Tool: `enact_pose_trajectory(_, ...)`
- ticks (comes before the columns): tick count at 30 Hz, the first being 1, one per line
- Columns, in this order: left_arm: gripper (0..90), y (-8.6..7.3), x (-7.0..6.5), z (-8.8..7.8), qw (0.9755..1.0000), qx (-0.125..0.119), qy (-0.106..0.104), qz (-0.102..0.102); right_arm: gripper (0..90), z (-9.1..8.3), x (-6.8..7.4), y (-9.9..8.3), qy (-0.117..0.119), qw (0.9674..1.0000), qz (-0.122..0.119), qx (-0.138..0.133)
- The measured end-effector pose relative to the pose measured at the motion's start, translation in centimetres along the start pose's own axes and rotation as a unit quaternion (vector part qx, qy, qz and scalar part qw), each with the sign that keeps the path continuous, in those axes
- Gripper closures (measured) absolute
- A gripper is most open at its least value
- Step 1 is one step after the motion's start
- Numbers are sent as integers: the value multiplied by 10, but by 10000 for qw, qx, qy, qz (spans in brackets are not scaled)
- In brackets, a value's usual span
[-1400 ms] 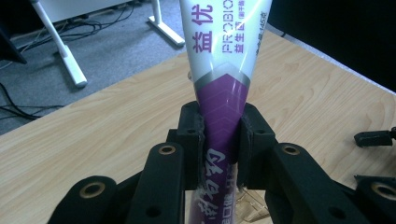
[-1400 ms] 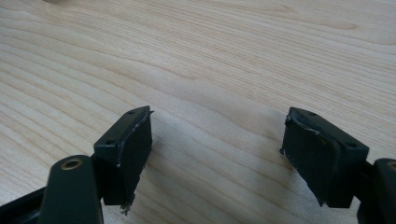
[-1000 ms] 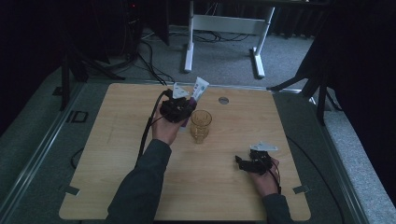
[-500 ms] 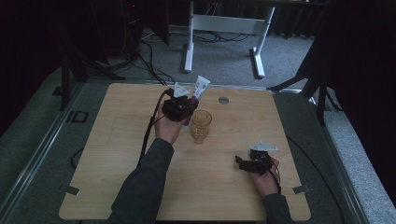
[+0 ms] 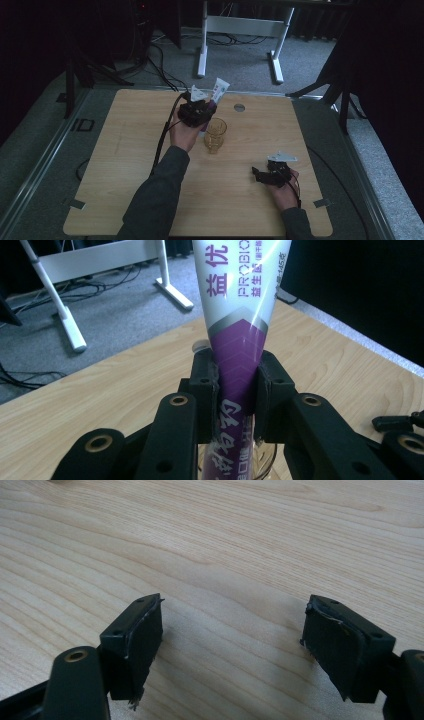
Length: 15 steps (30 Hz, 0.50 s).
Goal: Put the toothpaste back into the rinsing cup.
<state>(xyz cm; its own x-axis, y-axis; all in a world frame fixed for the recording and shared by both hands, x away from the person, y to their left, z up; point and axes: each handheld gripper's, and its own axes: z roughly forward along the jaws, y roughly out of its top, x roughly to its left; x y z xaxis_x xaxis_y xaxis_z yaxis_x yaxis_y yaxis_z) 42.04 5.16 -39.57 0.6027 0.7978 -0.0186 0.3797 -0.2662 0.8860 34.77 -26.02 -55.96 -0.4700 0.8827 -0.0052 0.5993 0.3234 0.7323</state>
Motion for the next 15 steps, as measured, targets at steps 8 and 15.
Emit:
enact_pose_trajectory(8, 741, 0, 0, 5, 9998, -189, -23, -65, 237, 0, 0, 0, 6, 10000, -2, 3)
enact_pose_trajectory(15, 740, 0, -4, 11, 9995, -302, -6, -108, 237, 0, 0, 0, 17, 10000, -11, 3)
